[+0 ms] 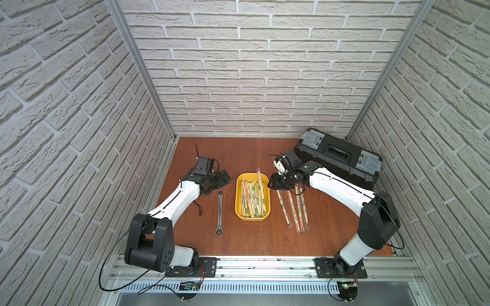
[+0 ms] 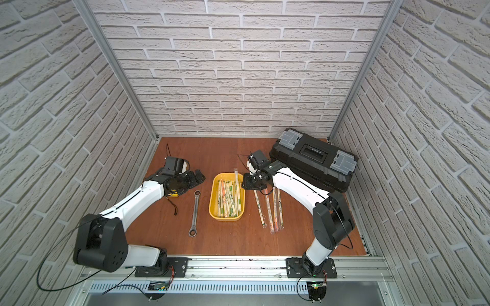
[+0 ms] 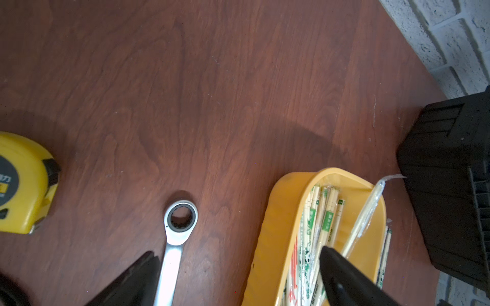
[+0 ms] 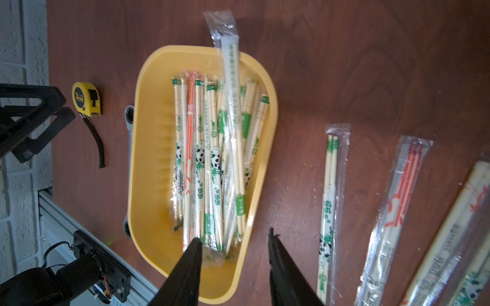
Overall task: Take the paired disposable chopsticks out of the storage box
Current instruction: Pick up the paired disposable chopsticks from the storage box.
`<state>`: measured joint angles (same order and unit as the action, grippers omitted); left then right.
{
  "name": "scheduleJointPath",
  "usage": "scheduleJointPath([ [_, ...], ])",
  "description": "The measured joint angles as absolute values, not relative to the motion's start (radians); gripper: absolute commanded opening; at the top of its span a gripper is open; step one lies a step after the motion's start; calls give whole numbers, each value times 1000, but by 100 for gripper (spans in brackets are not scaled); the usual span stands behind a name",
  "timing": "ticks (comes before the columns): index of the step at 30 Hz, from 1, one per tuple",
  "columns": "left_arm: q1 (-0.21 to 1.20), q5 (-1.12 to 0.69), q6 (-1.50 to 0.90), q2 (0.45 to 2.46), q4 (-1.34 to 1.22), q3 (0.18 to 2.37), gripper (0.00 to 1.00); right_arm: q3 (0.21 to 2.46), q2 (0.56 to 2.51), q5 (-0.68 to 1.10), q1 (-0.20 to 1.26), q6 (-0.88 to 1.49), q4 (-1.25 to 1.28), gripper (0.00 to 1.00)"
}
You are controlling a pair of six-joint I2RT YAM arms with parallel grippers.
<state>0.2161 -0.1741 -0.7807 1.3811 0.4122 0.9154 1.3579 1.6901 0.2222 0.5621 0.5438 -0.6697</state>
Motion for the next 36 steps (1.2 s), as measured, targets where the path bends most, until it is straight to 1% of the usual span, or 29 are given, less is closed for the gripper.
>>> scheduleJointPath([
  [11,201,-181,-778,1367,412,914,98,1536,1907,184,610,537,-701,41],
  [27,196,-190,-778,1355,411,894,98,1695,2101,67,616,531,-768,40],
  [32,196,-192,-778,1352,408,884,98,1736,2142,60,617,532,-775,33],
  [36,196,-192,-778,1349,408,876,98,1751,2151,60,617,531,-780,20],
])
